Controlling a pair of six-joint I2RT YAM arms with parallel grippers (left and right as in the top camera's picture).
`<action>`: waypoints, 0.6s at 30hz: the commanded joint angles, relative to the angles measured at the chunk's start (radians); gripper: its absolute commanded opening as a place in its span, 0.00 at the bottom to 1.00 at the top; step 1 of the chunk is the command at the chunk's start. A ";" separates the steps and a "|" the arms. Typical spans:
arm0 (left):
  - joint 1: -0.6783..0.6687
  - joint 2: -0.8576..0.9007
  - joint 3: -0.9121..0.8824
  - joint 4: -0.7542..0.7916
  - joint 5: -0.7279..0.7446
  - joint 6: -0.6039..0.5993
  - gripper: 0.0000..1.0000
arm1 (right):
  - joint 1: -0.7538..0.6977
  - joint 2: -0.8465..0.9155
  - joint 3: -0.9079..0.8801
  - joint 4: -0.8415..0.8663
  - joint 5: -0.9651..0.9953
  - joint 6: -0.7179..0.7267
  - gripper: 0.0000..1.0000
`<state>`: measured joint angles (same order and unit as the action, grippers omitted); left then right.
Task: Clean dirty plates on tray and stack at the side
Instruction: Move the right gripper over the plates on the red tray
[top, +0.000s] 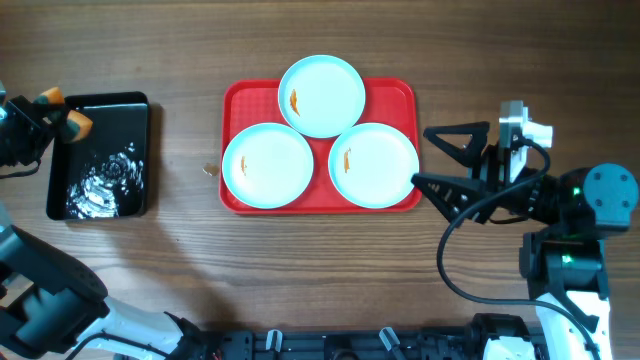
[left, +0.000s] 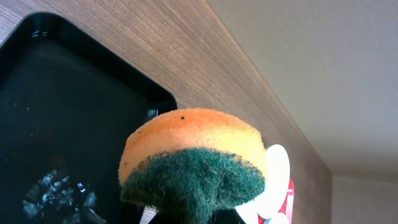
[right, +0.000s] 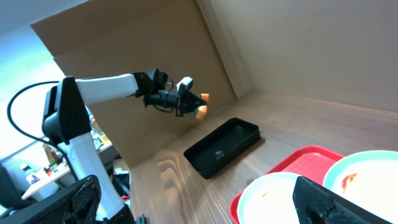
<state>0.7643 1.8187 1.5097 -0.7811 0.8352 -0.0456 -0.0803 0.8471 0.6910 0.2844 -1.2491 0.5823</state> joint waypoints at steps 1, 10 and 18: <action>-0.003 0.004 -0.005 0.002 0.012 0.019 0.04 | 0.051 0.000 0.026 0.022 0.294 0.024 1.00; -0.003 0.004 -0.005 0.000 0.012 0.019 0.04 | 0.184 0.185 0.435 -0.616 0.602 -0.383 1.00; -0.003 0.004 -0.005 0.003 0.012 0.019 0.04 | 0.557 0.292 0.627 -0.911 1.093 -0.476 1.00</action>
<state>0.7643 1.8187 1.5097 -0.7815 0.8352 -0.0452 0.4023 1.0992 1.2919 -0.6003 -0.3111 0.1616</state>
